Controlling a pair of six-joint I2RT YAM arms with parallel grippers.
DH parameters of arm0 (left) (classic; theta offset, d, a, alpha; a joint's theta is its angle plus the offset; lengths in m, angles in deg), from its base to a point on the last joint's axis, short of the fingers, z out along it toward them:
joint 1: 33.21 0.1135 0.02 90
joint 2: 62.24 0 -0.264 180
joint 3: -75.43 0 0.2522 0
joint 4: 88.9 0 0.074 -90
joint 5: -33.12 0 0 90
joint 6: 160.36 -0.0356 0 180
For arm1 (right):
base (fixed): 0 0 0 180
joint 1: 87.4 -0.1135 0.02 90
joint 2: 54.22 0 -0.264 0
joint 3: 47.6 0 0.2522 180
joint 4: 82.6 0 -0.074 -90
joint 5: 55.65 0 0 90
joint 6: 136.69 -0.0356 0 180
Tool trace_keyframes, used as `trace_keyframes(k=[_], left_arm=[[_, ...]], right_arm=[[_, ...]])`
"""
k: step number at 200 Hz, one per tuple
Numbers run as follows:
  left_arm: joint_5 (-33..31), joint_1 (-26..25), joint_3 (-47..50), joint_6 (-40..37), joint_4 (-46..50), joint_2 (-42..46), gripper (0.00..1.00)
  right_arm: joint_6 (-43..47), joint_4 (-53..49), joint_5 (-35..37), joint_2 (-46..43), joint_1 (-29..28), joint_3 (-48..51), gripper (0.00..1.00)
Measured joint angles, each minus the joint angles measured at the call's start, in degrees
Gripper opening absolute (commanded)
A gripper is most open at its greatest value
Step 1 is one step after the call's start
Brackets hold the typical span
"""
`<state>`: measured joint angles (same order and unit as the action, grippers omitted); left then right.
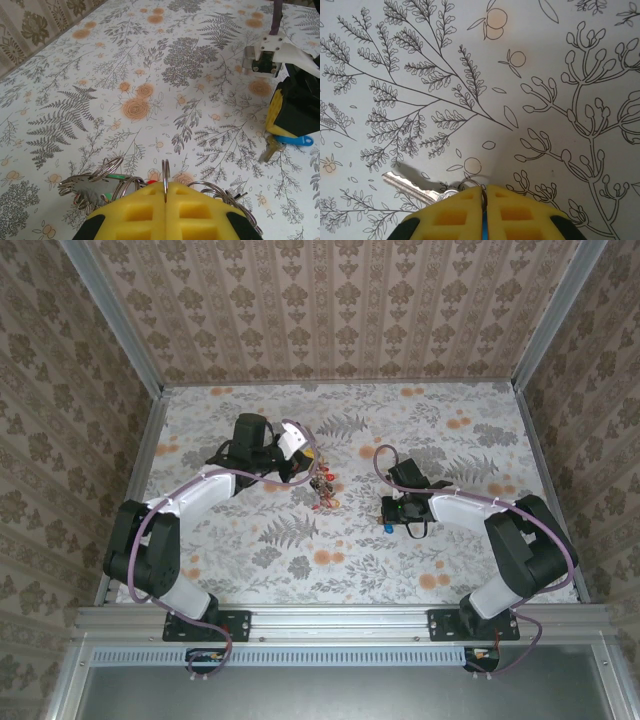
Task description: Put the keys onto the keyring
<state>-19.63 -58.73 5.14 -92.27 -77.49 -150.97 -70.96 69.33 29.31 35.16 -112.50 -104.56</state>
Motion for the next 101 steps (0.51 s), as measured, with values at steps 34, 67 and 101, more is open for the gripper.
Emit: trace_keyframes(k=[34, 67, 101], left_arm=[[0.0, 0.0, 0.3, -0.4, 0.4, 0.3, 0.0], [0.0, 0.0, 0.3, -0.4, 0.4, 0.3, 0.0], [0.0, 0.0, 0.3, -0.6, 0.4, 0.3, 0.0]], right_arm=[[0.0, -1.3, -1.1, 0.2, 0.1, -0.6, 0.19], [0.1, -1.4, -3.2, 0.4, 0.1, -0.9, 0.16], [0.1, -1.4, -4.0, 0.4, 0.1, -1.1, 0.14]])
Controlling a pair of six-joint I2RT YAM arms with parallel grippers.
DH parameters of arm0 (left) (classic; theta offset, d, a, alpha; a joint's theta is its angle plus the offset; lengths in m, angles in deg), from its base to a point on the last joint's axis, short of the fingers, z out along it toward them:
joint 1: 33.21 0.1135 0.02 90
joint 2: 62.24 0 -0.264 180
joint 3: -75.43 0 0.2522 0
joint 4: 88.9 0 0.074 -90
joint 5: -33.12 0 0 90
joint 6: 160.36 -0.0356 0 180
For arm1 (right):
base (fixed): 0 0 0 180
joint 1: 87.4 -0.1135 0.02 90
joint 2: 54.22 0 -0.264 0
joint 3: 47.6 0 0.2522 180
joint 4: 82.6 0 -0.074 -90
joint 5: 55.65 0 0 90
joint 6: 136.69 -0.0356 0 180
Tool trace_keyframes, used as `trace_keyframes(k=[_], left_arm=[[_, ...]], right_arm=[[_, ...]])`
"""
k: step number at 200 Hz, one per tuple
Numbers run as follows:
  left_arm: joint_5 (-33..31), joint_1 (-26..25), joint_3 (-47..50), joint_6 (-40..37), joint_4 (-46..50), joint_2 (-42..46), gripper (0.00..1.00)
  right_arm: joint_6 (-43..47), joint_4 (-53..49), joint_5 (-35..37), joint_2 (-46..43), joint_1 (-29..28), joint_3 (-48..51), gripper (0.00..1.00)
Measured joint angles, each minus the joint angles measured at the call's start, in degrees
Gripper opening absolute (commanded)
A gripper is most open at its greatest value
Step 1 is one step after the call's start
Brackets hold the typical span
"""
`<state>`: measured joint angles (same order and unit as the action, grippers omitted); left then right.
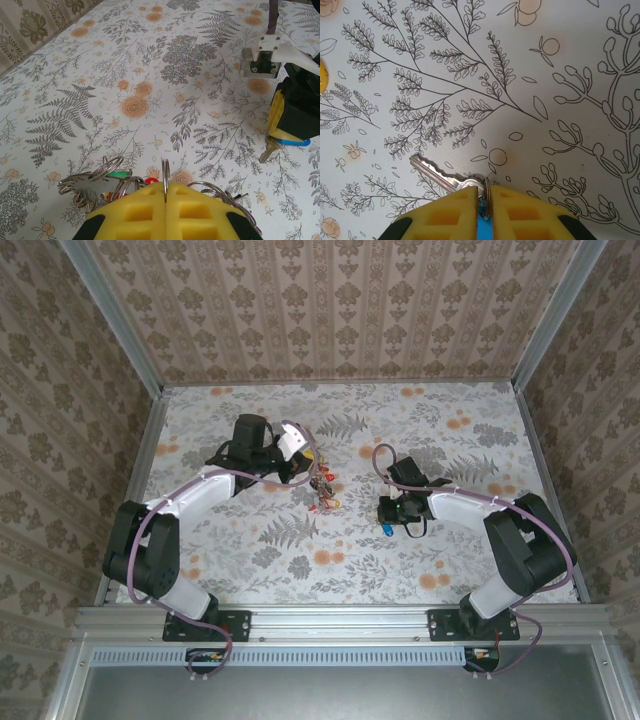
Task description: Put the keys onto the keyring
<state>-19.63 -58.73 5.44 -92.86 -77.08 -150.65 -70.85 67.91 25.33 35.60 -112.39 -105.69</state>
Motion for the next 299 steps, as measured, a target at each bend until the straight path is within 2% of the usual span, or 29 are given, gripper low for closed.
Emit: trace_keyframes(k=[38, 101, 215, 248, 299], left_arm=[[0.0, 0.0, 0.0, -0.2, 0.0, 0.0, 0.0], [0.0, 0.0, 0.0, -0.3, 0.1, 0.0, 0.0], [0.3, -0.3, 0.0, -1.2, 0.8, 0.1, 0.0], [2.6, -2.3, 0.3, -3.0, 1.7, 0.8, 0.0], [8.9, -6.4, 0.3, -7.3, 3.5, 1.7, 0.0]], right_arm=[[0.2, -0.9, 0.0, 0.5, 0.0, -0.6, 0.13], [0.2, -1.0, 0.0, 1.0, 0.0, -0.9, 0.16], [0.6, -0.5, -0.2, 0.4, 0.0, -1.0, 0.0], [4.9, 3.3, -2.8, -8.3, 0.0, 3.4, 0.0], [16.3, 9.0, -11.8, -24.8, 0.0, 8.8, 0.0]])
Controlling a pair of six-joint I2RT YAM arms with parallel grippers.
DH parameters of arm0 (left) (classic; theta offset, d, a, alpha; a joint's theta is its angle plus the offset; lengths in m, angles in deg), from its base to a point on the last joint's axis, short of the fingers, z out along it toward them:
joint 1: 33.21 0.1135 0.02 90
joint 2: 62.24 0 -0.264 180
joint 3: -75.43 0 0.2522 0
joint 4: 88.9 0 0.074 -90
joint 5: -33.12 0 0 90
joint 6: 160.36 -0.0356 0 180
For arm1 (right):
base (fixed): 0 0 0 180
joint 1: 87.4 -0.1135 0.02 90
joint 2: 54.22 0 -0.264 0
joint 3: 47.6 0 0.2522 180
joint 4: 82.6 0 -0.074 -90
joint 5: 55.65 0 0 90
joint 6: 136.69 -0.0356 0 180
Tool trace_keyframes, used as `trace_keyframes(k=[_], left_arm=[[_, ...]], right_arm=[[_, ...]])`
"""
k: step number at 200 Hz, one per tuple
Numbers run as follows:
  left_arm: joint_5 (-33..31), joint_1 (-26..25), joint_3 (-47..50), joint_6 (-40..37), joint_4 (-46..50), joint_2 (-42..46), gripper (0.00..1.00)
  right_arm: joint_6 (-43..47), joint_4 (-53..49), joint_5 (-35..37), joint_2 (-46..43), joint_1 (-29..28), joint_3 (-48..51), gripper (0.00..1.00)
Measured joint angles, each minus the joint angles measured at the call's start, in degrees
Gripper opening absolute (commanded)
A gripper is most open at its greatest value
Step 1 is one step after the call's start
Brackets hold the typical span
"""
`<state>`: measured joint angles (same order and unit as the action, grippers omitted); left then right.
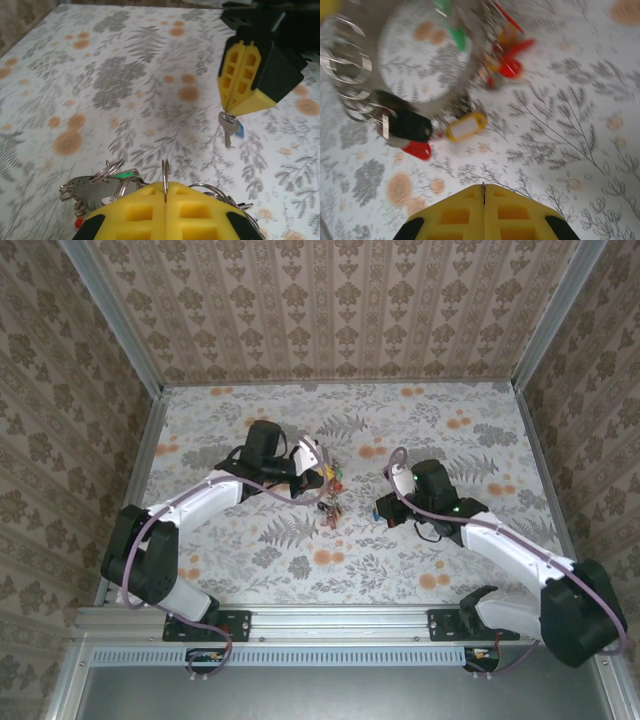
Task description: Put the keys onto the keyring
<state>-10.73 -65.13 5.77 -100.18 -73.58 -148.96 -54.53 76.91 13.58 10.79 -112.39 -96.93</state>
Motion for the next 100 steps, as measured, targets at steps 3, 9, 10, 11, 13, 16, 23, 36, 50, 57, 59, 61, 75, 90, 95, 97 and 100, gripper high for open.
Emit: trace_keyframes(k=[3, 9, 10, 11, 13, 16, 23, 36, 50, 57, 59, 61, 75, 90, 95, 97, 100], left_arm=[[0.2, -0.3, 0.0, -0.2, 0.1, 0.0, 0.0], [0.6, -0.9, 0.0, -0.6, 0.3, 0.2, 0.0], [0.7, -1.0, 0.0, -0.7, 0.5, 0.2, 0.0], [0.7, -1.0, 0.0, -0.7, 0.5, 0.2, 0.0], [0.8, -1.2, 0.0, -0.8, 0.5, 0.3, 0.0], [1.0, -1.5, 0.0, -1.0, 0.7, 0.3, 0.0], [1.3, -2.1, 0.0, -1.4, 1.1, 0.5, 0.0], [1.9, -2.7, 0.1, -1.7, 1.6, 1.1, 0.0], [2.3, -3.0, 0.4, -2.0, 2.0, 2.0, 0.0], [2.4, -3.2, 0.5, -2.1, 2.1, 2.3, 0.0], [2.5, -3.3, 0.5, -2.2, 2.1, 2.4, 0.0], [2.6, -3.3, 0.5, -2.2, 2.0, 2.5, 0.0], [2.8, -3.7, 0.7, -2.4, 2.1, 2.8, 0.0], [2.8, -4.2, 0.8, -2.9, 2.2, 2.9, 0.0], [2.8, -4.5, 0.9, -3.0, 2.3, 2.9, 0.0], [2.9, -4.5, 0.9, -3.0, 2.3, 2.9, 0.0], [2.9, -4.7, 0.9, -3.0, 2.3, 2.9, 0.0]], right_arm=[[0.5, 0.3, -0.5, -0.7, 0.0, 0.3, 0.0], [1.9, 0.6, -1.3, -2.1, 0.0, 0.8, 0.0], [2.1, 0.7, -1.6, -2.4, 0.0, 0.9, 0.0], [2.2, 0.8, -1.7, -2.6, 0.0, 0.9, 0.0], [2.8, 0.8, -2.0, -3.1, 0.0, 1.1, 0.0], [3.3, 1.0, -2.4, -3.8, 0.0, 1.4, 0.0], [4.8, 1.3, -3.3, -5.3, 0.0, 1.9, 0.0], [7.4, 2.3, -4.7, -8.3, 0.0, 3.0, 0.0], [9.8, 2.9, -5.7, -11.0, 0.0, 3.8, 0.0], [11.0, 3.1, -6.1, -12.0, 0.0, 4.1, 0.0], [11.3, 3.2, -6.3, -12.4, 0.0, 4.2, 0.0], [11.7, 3.3, -6.3, -12.7, 0.0, 4.2, 0.0], [13.9, 3.8, -7.1, -14.1, 0.0, 4.5, 0.0], [16.2, 4.2, -7.7, -15.3, 0.0, 4.7, 0.0], [17.1, 4.5, -7.9, -15.7, 0.0, 4.9, 0.0], [17.4, 4.6, -8.0, -15.8, 0.0, 4.9, 0.0], [17.9, 4.8, -8.1, -16.0, 0.0, 5.0, 0.0]])
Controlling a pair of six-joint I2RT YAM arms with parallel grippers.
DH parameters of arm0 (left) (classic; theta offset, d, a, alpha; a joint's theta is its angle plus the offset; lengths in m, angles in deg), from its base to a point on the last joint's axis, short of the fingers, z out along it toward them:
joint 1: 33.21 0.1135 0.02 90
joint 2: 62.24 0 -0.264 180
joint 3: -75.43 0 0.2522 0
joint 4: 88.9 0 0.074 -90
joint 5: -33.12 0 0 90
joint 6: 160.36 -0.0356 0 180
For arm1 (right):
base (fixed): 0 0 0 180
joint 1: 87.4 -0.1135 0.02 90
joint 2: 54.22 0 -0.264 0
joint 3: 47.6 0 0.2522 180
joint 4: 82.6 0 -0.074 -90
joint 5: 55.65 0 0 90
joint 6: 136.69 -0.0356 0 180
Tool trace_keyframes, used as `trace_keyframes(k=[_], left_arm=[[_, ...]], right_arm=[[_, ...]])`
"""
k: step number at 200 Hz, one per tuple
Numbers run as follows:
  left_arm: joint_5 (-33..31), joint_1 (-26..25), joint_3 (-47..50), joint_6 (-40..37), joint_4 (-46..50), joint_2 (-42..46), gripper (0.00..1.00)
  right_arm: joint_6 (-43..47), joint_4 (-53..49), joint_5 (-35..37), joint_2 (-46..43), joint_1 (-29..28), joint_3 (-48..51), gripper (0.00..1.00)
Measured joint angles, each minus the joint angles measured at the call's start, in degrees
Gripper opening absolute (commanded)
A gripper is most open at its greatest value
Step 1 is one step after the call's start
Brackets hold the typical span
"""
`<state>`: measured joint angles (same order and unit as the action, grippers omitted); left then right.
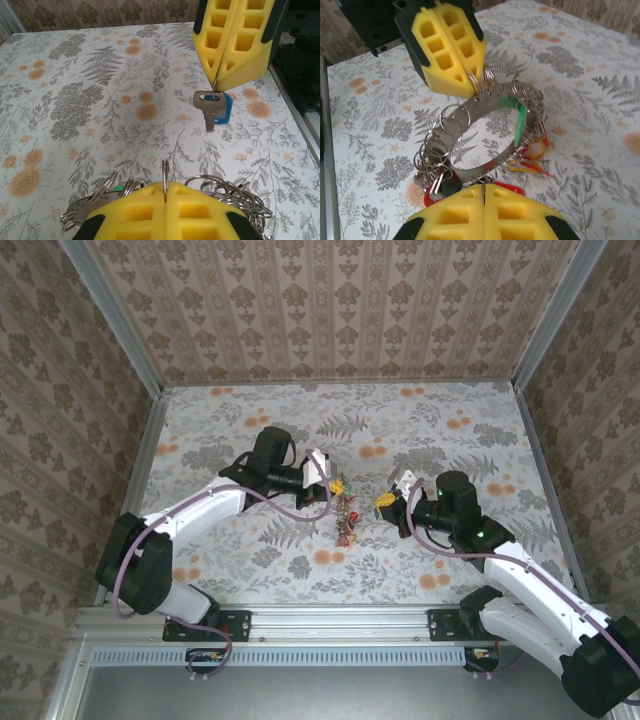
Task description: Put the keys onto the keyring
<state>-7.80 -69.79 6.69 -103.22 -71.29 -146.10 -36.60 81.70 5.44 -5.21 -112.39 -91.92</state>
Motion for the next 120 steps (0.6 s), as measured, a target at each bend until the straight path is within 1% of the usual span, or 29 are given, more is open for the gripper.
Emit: trace_keyframes(k=[30, 54, 88, 120], left_arm=[[0.0, -1.1, 0.6, 0.0, -0.3, 0.0, 0.0], [0.0, -1.8, 0.7, 0.0, -0.6, 0.0, 0.0], [-0.1, -2.4, 1.0, 0.9, -2.3, 0.0, 0.0], [-0.3, -2.9, 1.0, 1.6, -3.2, -0.1, 0.0]], right_arm=[[4.1, 1.7, -0.7, -0.5, 0.0, 0.1, 0.0], [6.3, 3.1, -3.1, 0.2, 0.0, 0.0, 0.0], [6.9, 5.4, -6.9, 3.6, -0.1, -0.8, 0.0], [6.8, 7.7, -8.0, 5.5, -0.8, -1.0, 0.0]])
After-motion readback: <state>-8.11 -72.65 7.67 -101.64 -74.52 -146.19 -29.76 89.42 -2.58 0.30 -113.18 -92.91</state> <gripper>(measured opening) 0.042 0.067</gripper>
